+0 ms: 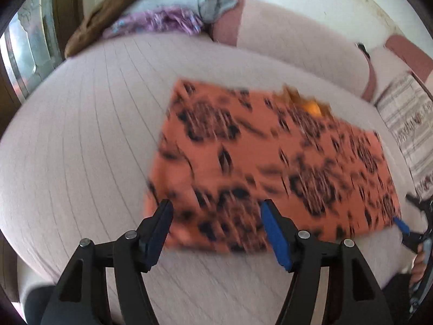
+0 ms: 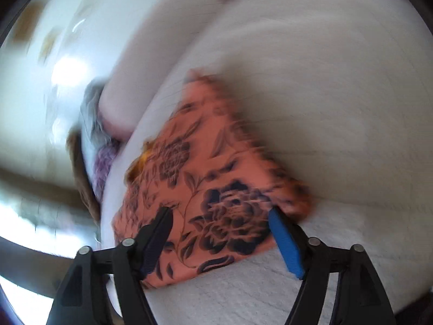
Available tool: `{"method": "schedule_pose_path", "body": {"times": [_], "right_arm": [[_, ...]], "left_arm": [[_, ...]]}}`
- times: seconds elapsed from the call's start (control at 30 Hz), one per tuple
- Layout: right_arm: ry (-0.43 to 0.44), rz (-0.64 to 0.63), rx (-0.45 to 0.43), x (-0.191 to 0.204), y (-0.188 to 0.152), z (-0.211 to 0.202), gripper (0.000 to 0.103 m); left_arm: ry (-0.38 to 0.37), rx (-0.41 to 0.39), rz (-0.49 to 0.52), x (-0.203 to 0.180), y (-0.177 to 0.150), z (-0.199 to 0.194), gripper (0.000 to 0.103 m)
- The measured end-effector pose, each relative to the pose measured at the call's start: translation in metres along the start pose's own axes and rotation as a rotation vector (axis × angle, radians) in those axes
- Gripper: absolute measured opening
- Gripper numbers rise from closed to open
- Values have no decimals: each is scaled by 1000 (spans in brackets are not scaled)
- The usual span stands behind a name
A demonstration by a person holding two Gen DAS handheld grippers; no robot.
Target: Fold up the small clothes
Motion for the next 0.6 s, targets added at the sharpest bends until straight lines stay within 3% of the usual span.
{"method": "schedule_pose_path", "body": {"times": [0.1, 0.17, 0.23, 0.47, 0.6], "right_arm": [[-18, -112, -56, 15, -2, -27, 75], [20, -159, -70, 29, -9, -41, 75], [57, -124, -52, 29, -18, -45, 75], [63, 95, 26, -1, -44, -21, 77], [52, 133, 5, -5, -36, -1, 76]], "left_arm": [[3, -21, 1, -5, -10, -15, 68], [-4, -29, 19, -11, -15, -21, 68], [-2, -42, 42, -18, -11, -23, 68], [-26, -43, 71, -56, 6, -9, 68], [-23, -29, 105, -81, 12, 7, 68]]}}
Point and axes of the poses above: each gripper's, at about its wrist camera, not at the fingertips, and z roughly the way its jaws point, x to its left, y to its top, the point moved 8 cm from there along z, roughly the way its jaws point, and after that the axes turned 9 degrees about -x, right-handed, at the moved point
